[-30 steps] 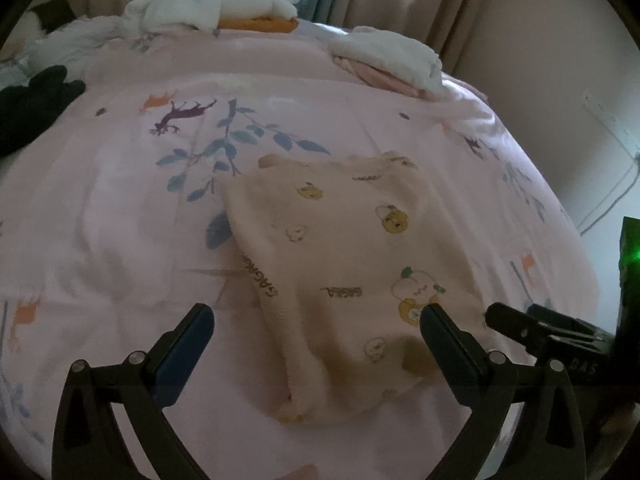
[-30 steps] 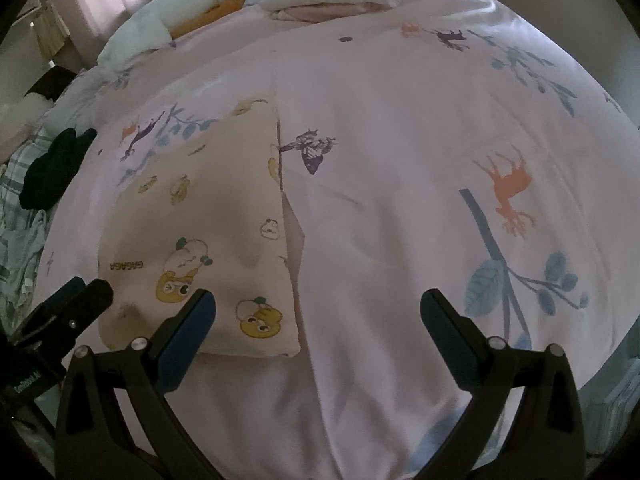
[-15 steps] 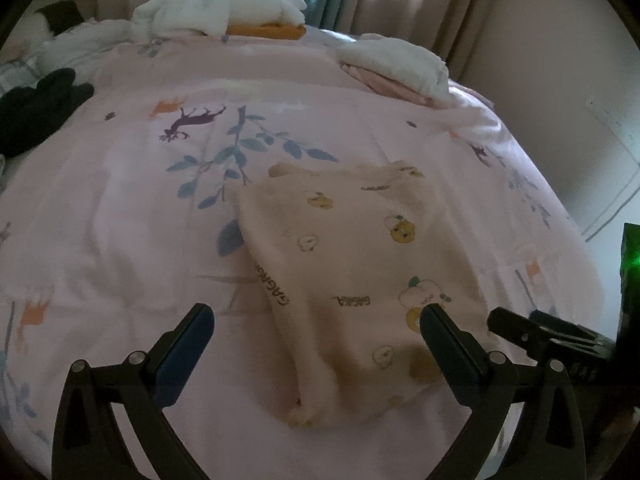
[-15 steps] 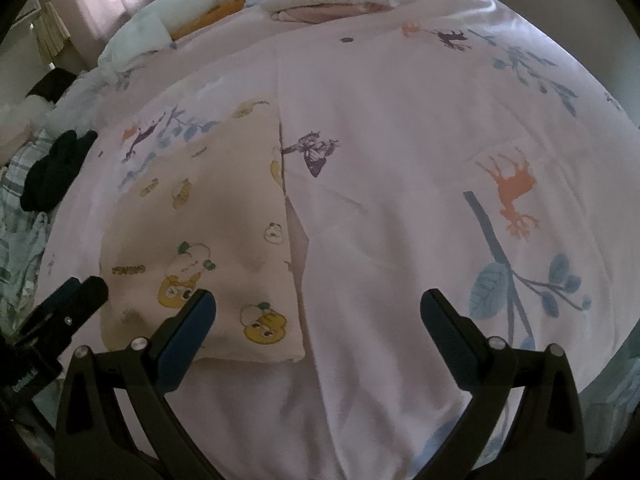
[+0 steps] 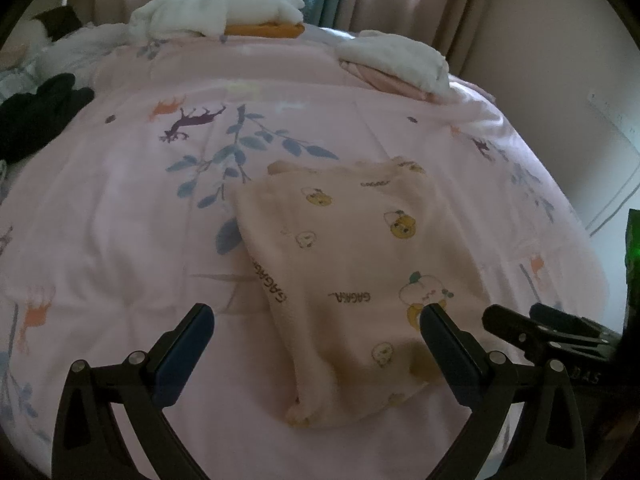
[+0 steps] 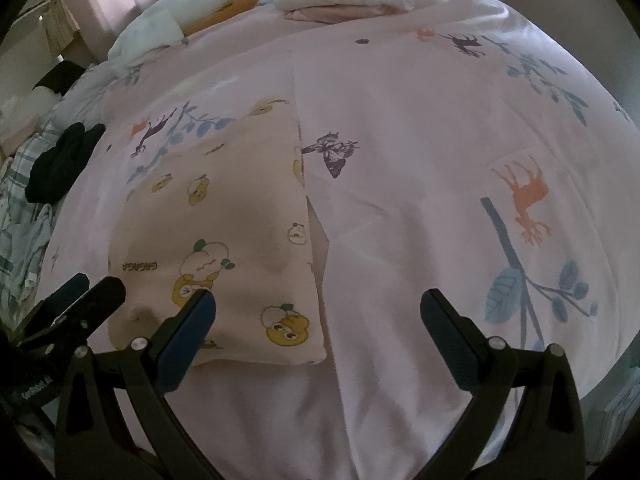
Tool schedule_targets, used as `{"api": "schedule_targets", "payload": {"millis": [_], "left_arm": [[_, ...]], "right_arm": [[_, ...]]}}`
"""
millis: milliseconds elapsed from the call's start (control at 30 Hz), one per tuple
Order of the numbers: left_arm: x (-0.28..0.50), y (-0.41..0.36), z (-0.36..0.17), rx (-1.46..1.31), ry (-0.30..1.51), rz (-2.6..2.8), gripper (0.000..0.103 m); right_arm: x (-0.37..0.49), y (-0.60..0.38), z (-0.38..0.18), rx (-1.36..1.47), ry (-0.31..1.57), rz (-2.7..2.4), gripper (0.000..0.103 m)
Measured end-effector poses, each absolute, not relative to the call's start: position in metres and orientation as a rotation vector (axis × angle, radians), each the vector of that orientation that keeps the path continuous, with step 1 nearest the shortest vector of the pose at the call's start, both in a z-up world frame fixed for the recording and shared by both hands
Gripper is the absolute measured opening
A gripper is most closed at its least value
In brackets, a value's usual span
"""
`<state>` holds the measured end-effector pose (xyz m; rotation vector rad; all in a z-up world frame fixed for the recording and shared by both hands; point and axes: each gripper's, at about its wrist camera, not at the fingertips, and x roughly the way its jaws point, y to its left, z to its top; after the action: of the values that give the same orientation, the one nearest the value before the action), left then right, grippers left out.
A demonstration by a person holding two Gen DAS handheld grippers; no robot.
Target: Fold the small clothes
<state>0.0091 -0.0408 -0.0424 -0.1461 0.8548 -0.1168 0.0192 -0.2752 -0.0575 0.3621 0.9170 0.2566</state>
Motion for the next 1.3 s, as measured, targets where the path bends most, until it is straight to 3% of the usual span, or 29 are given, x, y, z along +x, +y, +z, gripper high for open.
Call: {"api": "schedule_targets", "payload": {"millis": [1300], "left_arm": [[0.004,-0.046,-0.041,-0.112,0.831,-0.09,0.102]], "right_arm": [[0.018,-0.262,-0.052,0.315,0.917,0.255,0.103]]}}
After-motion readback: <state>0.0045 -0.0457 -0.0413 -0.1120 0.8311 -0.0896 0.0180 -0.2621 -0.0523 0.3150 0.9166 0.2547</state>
